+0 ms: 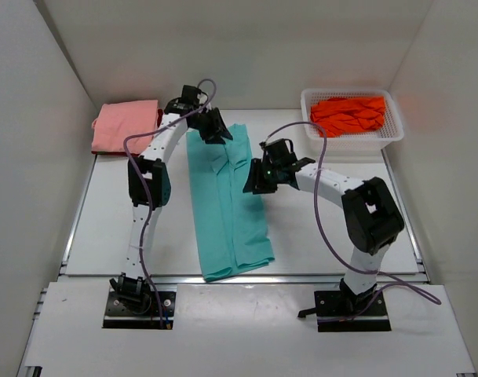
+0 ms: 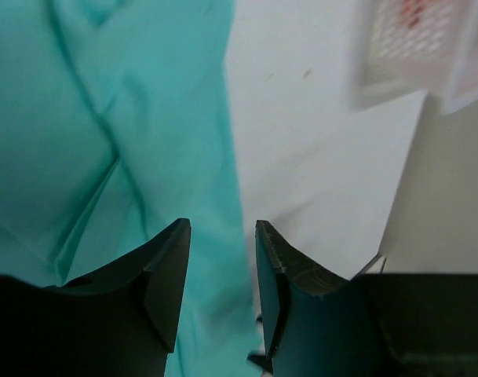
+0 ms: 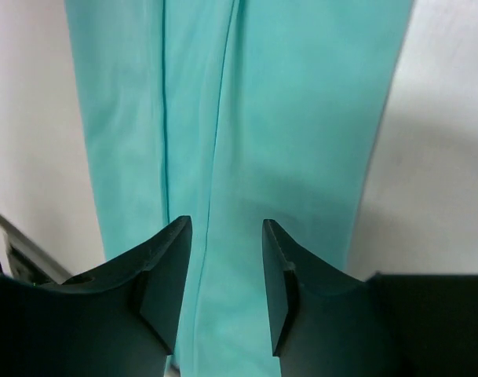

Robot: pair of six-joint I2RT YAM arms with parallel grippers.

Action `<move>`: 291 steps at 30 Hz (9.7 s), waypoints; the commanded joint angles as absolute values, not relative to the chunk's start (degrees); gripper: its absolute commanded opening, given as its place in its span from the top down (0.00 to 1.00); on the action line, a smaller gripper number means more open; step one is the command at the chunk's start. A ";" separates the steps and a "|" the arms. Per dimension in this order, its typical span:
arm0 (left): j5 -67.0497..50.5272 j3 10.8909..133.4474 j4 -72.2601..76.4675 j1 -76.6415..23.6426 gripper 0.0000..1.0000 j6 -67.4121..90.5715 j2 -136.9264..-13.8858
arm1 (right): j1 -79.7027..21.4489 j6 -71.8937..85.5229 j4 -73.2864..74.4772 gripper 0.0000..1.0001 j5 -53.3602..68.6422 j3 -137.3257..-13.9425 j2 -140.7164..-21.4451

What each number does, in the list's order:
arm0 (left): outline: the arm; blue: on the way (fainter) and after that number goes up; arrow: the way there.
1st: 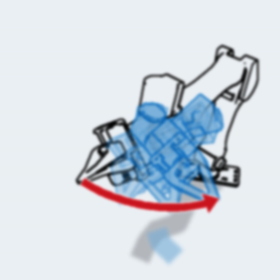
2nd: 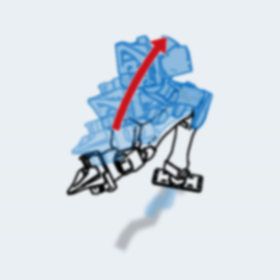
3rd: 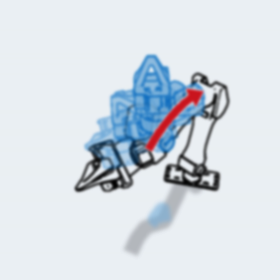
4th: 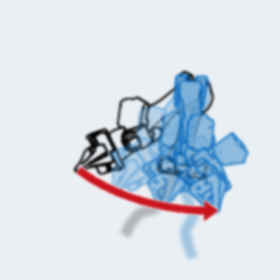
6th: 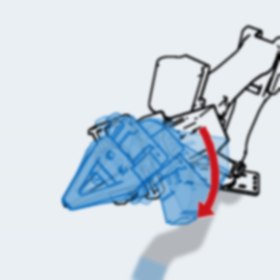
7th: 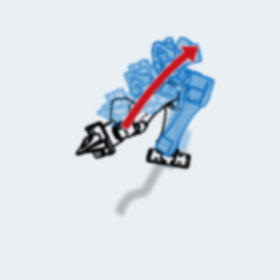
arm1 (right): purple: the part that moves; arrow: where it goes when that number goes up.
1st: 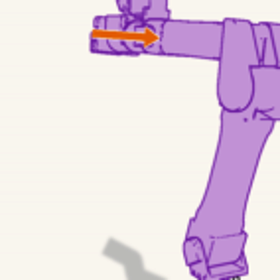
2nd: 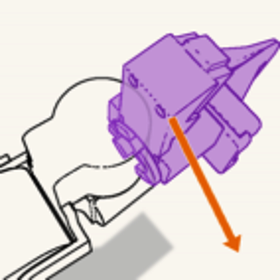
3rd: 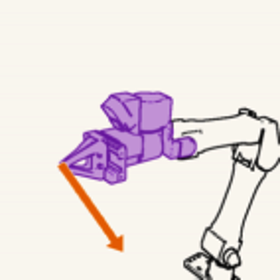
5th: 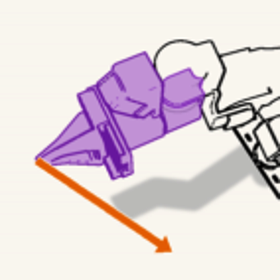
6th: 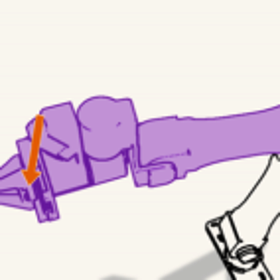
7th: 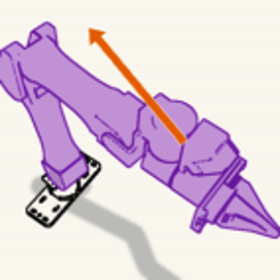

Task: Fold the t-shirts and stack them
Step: Rotate the tshirt 90 degrees, then grab the bottom of the folded rectangular tshirt with both arms

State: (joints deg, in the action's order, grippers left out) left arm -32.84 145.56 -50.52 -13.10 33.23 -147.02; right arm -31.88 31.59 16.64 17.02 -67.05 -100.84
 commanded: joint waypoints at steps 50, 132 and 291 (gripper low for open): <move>-27.16 79.54 -35.25 -3.95 0.39 29.26 -111.36 | -27.86 22.41 19.78 1.00 33.65 -124.98 -141.33; -20.83 82.00 -44.56 -9.32 0.50 25.32 -110.22 | -40.78 21.79 20.74 0.63 6.06 -79.80 -112.14; -10.64 25.67 -24.17 -20.47 0.83 44.91 -69.61 | -49.57 52.30 19.25 1.00 10.37 -46.85 -92.11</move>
State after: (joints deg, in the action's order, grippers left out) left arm -13.04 27.20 -25.30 -19.33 46.37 -68.71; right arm -49.76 53.04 19.66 11.42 -47.40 -91.85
